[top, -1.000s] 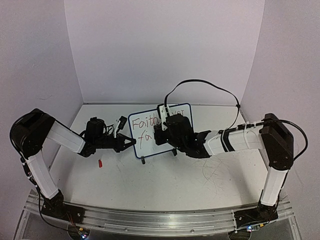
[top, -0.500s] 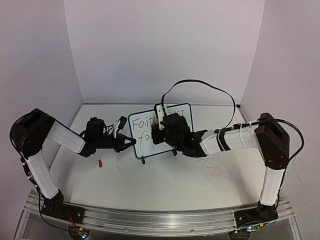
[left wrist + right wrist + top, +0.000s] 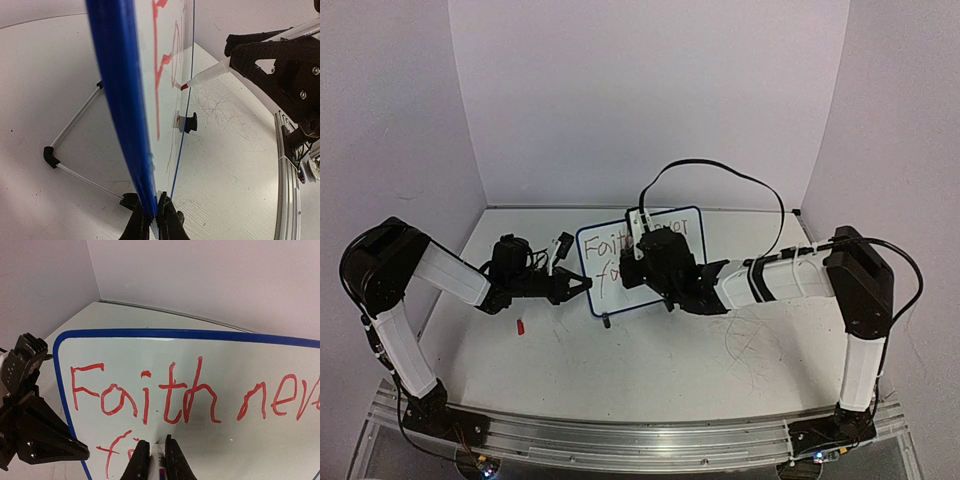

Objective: Write a sentence on the whiteboard

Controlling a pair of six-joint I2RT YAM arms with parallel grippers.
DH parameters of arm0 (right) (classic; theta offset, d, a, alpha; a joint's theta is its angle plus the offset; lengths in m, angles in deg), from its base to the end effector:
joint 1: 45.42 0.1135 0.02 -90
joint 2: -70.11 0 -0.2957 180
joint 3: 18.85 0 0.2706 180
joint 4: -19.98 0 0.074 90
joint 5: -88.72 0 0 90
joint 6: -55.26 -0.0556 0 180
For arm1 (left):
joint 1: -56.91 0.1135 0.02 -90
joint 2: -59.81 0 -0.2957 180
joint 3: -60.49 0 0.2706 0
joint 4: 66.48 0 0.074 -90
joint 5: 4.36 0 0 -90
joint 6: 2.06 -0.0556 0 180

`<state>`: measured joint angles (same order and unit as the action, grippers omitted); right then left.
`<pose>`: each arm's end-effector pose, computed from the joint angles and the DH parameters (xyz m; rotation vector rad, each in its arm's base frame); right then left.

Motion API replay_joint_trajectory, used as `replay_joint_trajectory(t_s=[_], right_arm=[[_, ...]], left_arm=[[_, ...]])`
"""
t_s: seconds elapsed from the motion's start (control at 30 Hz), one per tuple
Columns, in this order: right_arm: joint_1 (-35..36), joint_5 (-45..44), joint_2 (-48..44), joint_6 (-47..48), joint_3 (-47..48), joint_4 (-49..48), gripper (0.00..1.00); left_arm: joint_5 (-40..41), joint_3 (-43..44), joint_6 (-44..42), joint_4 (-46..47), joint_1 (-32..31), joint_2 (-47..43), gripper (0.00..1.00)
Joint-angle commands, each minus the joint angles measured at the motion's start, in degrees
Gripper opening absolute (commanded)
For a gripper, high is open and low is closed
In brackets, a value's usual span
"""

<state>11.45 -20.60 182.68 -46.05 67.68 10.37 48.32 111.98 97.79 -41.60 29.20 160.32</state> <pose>0.2875 0.4069 0.2320 -0.5013 1.8043 0.5166 0.3024 -0.1969 0.1516 0.7465 1.9180 -1.0621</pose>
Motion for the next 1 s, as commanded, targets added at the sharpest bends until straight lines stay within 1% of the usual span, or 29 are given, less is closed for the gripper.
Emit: replay_joint_trajectory(t_s=[0.0, 0.17, 0.27, 0.4, 0.6, 0.97], right_arm=[[-0.02, -3.09, 0.95, -0.82, 2.23, 1.1, 0.0], [0.53, 0.9, -5.3, -0.47, -3.86, -3.86, 0.0], [0.58, 2.3, -7.63, -1.45, -6.31, -4.25, 0.0], [0.6, 1.65, -6.17, -2.38, -6.55, -4.29, 0.0], [0.57, 1.1, -2.7, -1.84, -3.07, -4.14, 0.0], [0.51, -0.68, -0.97, -1.47, -1.02, -3.35, 0.0]], left_arm=[[4.1, 0.79, -3.43, -3.24, 0.09, -0.05, 0.0], [4.27, 0.68, -3.43, -3.24, 0.1, -0.2, 0.0], [4.32, 0.68, -3.43, -3.24, 0.1, -0.29, 0.0], [4.41, 0.55, -3.52, -3.24, 0.1, -0.54, 0.0], [4.33, 0.49, -3.49, -3.36, 0.03, -0.58, 0.0], [4.38, 0.61, -3.49, -3.33, 0.04, -0.4, 0.0]])
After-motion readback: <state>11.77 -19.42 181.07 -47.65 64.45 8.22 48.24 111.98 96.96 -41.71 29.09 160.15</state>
